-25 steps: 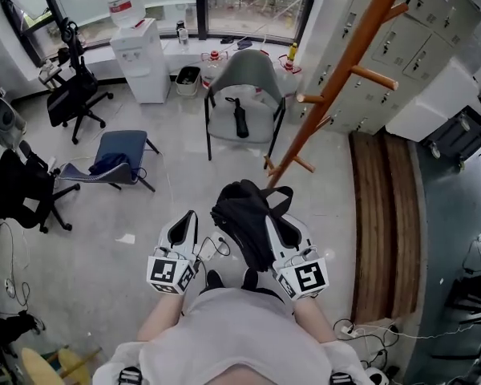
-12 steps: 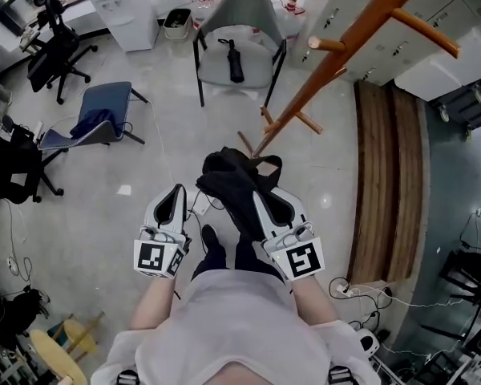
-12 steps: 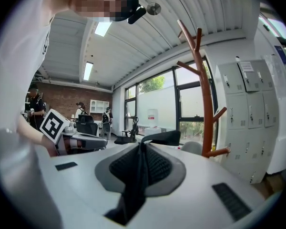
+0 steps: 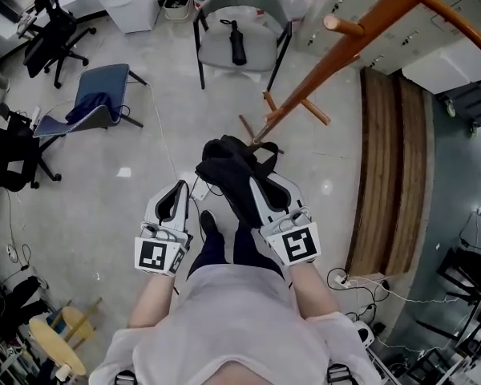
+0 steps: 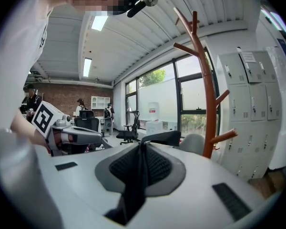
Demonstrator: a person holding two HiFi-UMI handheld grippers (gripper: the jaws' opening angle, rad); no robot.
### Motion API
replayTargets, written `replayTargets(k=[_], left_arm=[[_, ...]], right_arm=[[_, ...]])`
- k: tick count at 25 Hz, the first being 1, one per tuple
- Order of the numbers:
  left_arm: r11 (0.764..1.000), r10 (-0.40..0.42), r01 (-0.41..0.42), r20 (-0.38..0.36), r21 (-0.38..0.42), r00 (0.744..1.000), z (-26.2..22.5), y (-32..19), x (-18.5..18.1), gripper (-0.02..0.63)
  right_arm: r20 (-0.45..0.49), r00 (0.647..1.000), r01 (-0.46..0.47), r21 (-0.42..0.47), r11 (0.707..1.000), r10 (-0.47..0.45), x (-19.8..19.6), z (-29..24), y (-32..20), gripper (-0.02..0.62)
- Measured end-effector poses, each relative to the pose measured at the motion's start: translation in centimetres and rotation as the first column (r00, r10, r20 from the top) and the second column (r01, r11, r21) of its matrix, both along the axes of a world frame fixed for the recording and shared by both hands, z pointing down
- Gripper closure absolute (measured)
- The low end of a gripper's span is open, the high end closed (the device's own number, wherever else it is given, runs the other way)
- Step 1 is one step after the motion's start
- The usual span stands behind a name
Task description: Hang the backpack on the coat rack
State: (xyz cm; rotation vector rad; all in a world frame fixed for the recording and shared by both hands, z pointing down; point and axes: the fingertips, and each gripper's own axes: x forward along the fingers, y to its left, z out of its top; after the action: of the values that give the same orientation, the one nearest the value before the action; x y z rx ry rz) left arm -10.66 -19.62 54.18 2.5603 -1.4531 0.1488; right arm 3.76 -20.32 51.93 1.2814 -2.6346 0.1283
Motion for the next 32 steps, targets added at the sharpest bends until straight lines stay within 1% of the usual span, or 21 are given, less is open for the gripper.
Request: replayTargets(k=[3,8,12,20,24,32], left_arm=[[1.0,-0.001,0.001,0.02,0.0,1.0,0.2,-0.2,0.1,0.597],[1.0,0.004,-0.004,0.022,-0.009,1.0,0.4,-0.3,0.3,0.597],[1.0,0.019,-0.02,0.057,0.006,0.998,0.6,-0.6,0.8,0.597],[0.999,0.035,-0.034,0.053,-0.007,0.998,0.9,-1.3,1.7,0.597],[0.999,0.034,-0.033,0.052,-0.021,0.998,1.2,-1.6,1.6,0.597],[0.999,0.029,-0.027,0.057,-0.047,0.998,2.4,-1.9,1.4,0.597]], right_arm=[[0.003,1.0,-0.012,-0.021,1.0,0.012,0.3,0.8,-0.9,0.554],[-0.006,1.0,-0.016,-0.03,0.999,0.016,0.2,2.1,-2.6,0.554],[0.003,1.0,-0.003,-0.043,0.999,0.004,0.0,3.1,-4.4,0.554],[0.009,1.0,-0.017,-0.076,0.997,0.018,0.9,4.7,-7.5,0.554],[-0.011,1.0,-0.013,-0.088,0.996,0.012,1.0,5.6,-8.6,0.554],[-0.031,0.998,-0.05,-0.139,0.989,0.046,1.9,8.5,-9.9,0.554]])
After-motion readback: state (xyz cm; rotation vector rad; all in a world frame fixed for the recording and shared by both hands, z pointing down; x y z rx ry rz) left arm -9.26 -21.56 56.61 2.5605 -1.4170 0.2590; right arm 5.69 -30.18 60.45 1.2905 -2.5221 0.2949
